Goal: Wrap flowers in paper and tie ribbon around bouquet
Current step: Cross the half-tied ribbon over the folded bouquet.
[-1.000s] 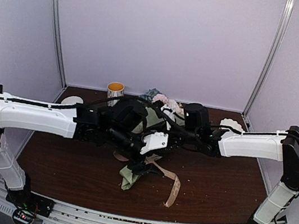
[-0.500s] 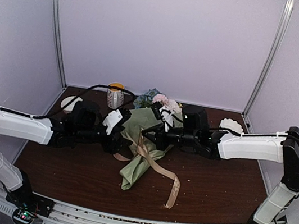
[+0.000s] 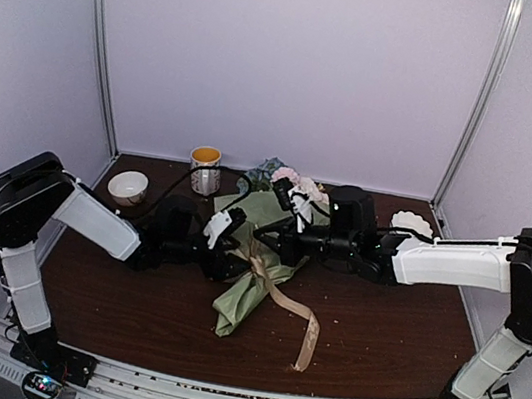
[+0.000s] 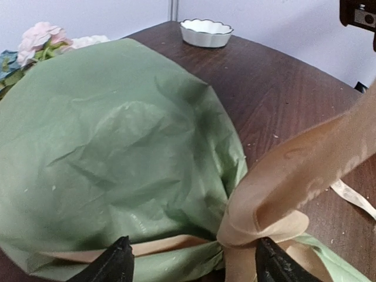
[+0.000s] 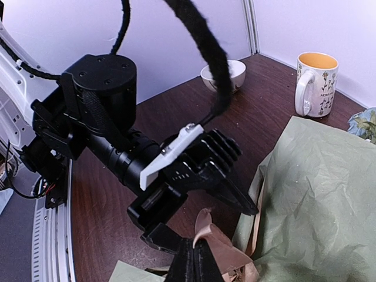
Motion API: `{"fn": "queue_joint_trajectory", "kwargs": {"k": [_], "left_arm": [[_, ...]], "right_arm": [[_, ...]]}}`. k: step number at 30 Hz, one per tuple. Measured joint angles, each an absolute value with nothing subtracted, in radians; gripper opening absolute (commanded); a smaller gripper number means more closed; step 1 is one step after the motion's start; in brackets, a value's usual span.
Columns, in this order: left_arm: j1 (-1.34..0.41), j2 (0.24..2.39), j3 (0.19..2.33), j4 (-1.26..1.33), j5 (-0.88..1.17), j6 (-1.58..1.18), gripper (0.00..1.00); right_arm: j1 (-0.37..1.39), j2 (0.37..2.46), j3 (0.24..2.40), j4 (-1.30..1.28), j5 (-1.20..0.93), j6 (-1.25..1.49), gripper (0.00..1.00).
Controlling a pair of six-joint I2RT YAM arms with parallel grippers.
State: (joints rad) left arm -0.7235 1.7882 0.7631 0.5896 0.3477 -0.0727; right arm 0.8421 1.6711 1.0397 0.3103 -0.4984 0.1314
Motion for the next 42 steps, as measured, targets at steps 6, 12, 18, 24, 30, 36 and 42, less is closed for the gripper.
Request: {"fn": "queue_joint_trajectory", "kwargs": {"k": [6,12,18,24,30,36,42], "left_arm": [[-0.723,1.876,0.782,0.673,0.488,-0.073,0.64],[-0.723,1.906,0.825,0.683,0.549,-0.066,0.62],[-0.723,1.899,0.817,0.667,0.614,-0.020,0.73],[-0.710,1.853,0.763,0.614,0.642,0.023,0.71],[-0.707,1.855,0.792,0.612,0.670,0.004,0.54],[-0.707,1.870,0.829,0.620,0.690,-0.022,0.33],[-0.707,1.873,0.847,0.545,0.661,0.034,0.32]], "right_arm": [[0.842,1.672,1.040,0.311,-0.501,0.136,0.00],[0.842,1.684,1.042,0.310,-0.509,0.133,0.00],[0.847,1.693,1.046,0.283,-0.515,0.122,0.00],[0.854,1.693,1.051,0.259,-0.514,0.102,0.00],[0.870,1.693,1.058,0.251,-0.506,0.101,0.00],[0.876,1.693,1.058,0.251,-0.493,0.104,0.00],[0.878,1.692,1.058,0.251,-0.489,0.104,0.00]]}}
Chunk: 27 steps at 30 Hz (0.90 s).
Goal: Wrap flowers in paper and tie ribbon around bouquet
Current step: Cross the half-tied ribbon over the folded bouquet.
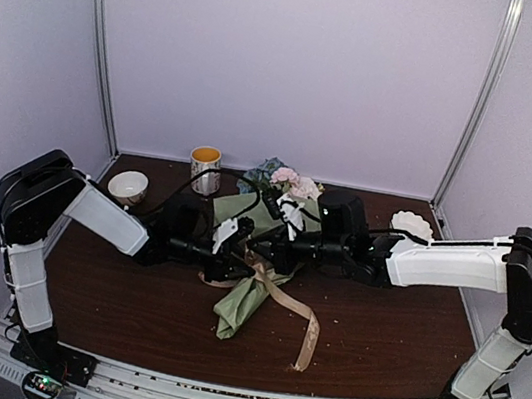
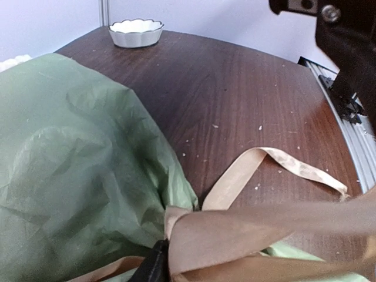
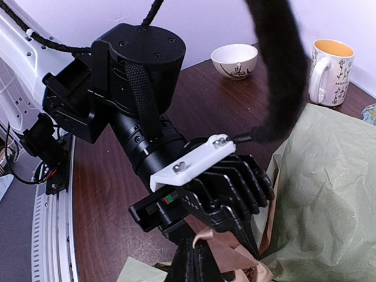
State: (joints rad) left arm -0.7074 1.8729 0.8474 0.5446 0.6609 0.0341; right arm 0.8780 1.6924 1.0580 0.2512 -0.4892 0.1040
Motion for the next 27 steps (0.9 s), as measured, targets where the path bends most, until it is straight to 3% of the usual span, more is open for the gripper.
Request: {"fn": "queue_joint_trajectory", "kwargs": {"k": [10,13,16,19,27], "left_arm": [[-0.711,1.873,0.863,0.460,0.456,0.136,0.22],[-0.715,1.873,0.863,0.459,0.444,0.140,0.09],[-0.721,1.873,0.863,0.460,0.439,0.145,0.03],[-0.723,1.873,0.863,0.461,0.436,0.147,0.00],[-0.727,1.873,0.863,0.463,0.415,0.152,0.00]], "right_arm": [[0.882,1.690,1.058,0.252,-0.492,0.101,0.00],[0.882,1.689,1.058,0.251,-0.493,0.101,0.01],[0.882,1.689,1.058,0.251,-0.495,0.099,0.13],[0.883,1.689,1.058,0.250,-0.499,0.093,0.33],[0.873,1.655,1.073,0.161,-0.498,0.039,0.55]]}}
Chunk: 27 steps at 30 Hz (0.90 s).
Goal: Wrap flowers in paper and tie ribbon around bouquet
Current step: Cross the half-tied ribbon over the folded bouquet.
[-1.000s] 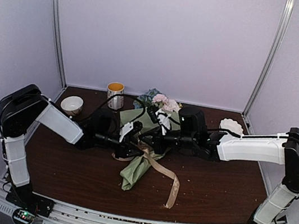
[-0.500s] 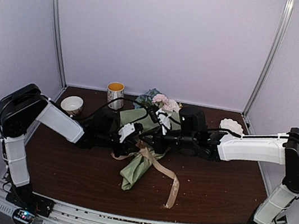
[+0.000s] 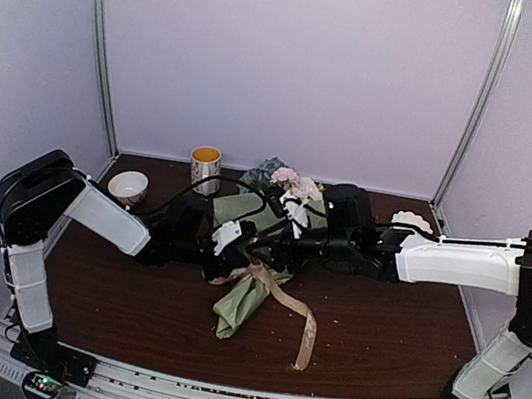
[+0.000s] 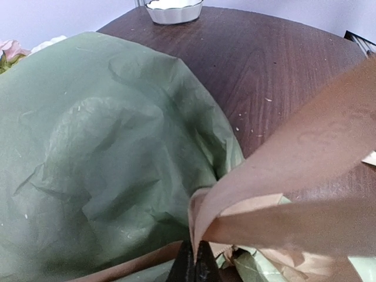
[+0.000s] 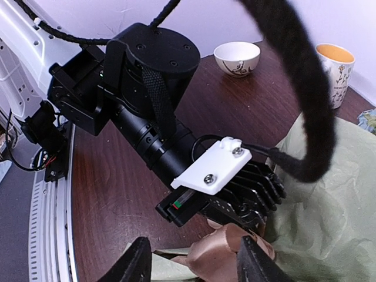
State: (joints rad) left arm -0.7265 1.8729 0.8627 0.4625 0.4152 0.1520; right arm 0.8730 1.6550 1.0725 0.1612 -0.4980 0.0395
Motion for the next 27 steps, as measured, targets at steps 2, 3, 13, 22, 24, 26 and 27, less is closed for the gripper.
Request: {"fn": "queue_joint_trajectory", "kwargs": {"k": [2,3,13,22,24,26,27], "left_arm": [[-0.727,1.873,0.862,0.467,0.411,0.151,0.00],[-0.727,1.873,0.862,0.471,0.410,0.150,0.00],[-0.727,1.873,0.854,0.530,0.434,0.099,0.00],[-0.727,1.873,0.849,0.530,0.437,0.093,0.00],[-0.727,1.873,0.849,0.530,0.437,0.093,0.00],[-0.727,1.873,0.849,0.529,0.437,0.093,0.00],[-0.727,1.873,0.849,0.529,0.437,0.093,0.00]], "right_arm": [[0.861,1.640,1.083,0.131,-0.498,0.028,0.59],[0.852,1.632,1.088,0.114,-0.498,0.024,0.61],[0.784,1.607,1.089,-0.013,-0.498,0.005,0.69],[0.783,1.643,1.071,-0.068,-0.497,0.047,0.58],[0.783,1.656,1.048,-0.078,-0.493,0.065,0.56],[0.783,1.666,1.021,-0.081,-0.490,0.091,0.56],[0.783,1.673,1.007,-0.083,-0.489,0.106,0.57]]}}
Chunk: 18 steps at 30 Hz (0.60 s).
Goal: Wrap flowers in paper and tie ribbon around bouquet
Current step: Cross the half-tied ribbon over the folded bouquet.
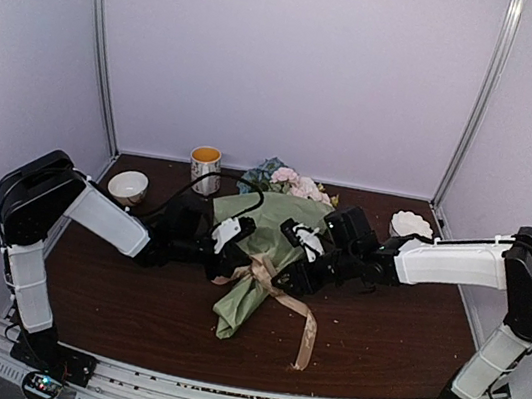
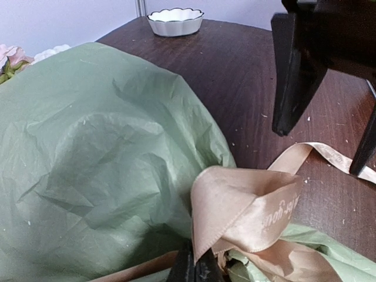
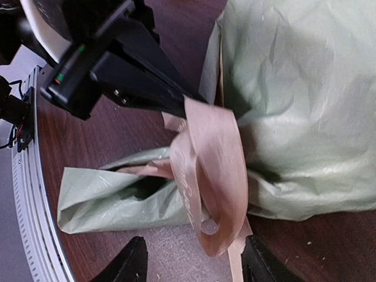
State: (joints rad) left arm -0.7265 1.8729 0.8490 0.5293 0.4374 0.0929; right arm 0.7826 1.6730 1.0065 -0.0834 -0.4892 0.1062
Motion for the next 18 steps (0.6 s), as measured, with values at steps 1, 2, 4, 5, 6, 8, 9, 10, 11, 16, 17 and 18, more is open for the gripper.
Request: {"fn": "queue_joint_trajectory", "kwargs": {"k": [1,2,4,5,6,8,9,10,11,16,17,18], "left_arm": [[-0.727,1.873,0.849,0.529,0.437,0.093,0.00],[-0.727,1.873,0.849,0.529,0.437,0.093,0.00],[-0.727,1.873,0.849,0.527,0.437,0.093,0.00],[-0.727,1.873,0.849,0.525,0.437,0.093,0.00],[-0.727,1.873,0.849,0.523,0.437,0.093,0.00],[-0.727,1.873,0.849,0.522,0.437,0.093,0.00],[-0.727,1.873,0.849,0.522,0.437,0.093,0.00],[-0.727,1.873,0.849,0.522,0.437,0.093,0.00],[-0.727,1.873,0.849,0.521,0.437,0.093,0.00],[-0.727,1.873,0.849,0.520,0.436,0.093,0.00],[-0.727,1.873,0.849,0.519,0.435,0.093,0.00],[-0.727,1.873,0.849,0.519,0.435,0.094,0.00]], "right_arm": [[0.783,1.679,0.997,-0.086,-0.490,0.117,0.59],[0.783,1.687,0.987,-0.087,-0.490,0.133,0.60],[0.783,1.702,0.977,-0.087,-0.492,0.156,0.62],[0.783,1.711,0.975,-0.086,-0.491,0.165,0.62],[0.783,1.718,0.974,-0.086,-0.491,0.171,0.63],[0.783,1.734,0.974,-0.085,-0.490,0.184,0.59],[0.783,1.740,0.974,-0.085,-0.490,0.186,0.56],[0.783,1.749,0.975,-0.085,-0.491,0.189,0.55],[0.783,1.758,0.975,-0.084,-0.492,0.191,0.55],[0.783,1.789,0.979,-0.079,-0.493,0.208,0.46],[0.783,1.793,0.982,-0.079,-0.493,0.210,0.39],[0.783,1.797,0.985,-0.078,-0.494,0.211,0.33]]}}
